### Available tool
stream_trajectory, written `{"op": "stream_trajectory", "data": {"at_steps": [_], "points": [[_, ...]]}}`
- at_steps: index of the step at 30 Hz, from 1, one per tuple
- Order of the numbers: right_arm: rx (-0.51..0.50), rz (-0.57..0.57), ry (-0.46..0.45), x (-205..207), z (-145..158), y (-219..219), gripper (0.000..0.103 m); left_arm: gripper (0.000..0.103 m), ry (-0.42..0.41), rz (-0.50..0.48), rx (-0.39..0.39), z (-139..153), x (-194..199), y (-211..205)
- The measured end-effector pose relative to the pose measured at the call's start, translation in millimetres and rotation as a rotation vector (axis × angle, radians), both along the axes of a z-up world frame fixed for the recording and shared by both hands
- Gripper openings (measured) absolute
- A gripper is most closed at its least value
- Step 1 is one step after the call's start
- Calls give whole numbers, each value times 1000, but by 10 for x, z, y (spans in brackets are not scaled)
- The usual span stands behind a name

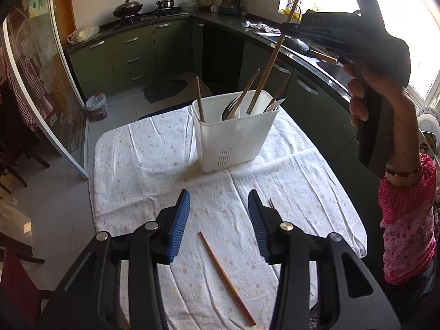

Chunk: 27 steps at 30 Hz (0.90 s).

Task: Organize utensils
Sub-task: 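Lift both chopsticks, lower them into the basket and open both tools, then close the left tool on a chopstick while the right tool grasps the red-tipped chopstick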

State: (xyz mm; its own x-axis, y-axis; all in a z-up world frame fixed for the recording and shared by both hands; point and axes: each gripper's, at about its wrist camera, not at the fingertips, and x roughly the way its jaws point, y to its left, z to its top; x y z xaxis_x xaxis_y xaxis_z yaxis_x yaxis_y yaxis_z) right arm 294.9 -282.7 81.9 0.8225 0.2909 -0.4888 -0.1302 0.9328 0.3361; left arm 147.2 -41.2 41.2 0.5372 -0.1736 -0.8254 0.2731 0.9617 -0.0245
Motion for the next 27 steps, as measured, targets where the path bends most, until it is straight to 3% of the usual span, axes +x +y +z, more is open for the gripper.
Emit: {"op": "stream_trajectory", "data": {"at_steps": [5,8,12,20,25,27], "points": [[-46,26,53,66,-453,129,8,42,137,17,-16,-331,12,159],[-78,56,78,62,-597,214,8,42,161,31,10,-473,12,166],[-113,50,66,-120,-663,265,20,44,244,36,18,-726,35,152],[-22,109,-11,-1185,-715,-54,22,46,411,71,71,-1317,15,118],[36,169,70,-1777,-1089,-328,25,46,563,151,80,-1685,88,192],[53,174,107,-1919,-1250,-438,25,46,579,186,77,-1740,130,213]]}}
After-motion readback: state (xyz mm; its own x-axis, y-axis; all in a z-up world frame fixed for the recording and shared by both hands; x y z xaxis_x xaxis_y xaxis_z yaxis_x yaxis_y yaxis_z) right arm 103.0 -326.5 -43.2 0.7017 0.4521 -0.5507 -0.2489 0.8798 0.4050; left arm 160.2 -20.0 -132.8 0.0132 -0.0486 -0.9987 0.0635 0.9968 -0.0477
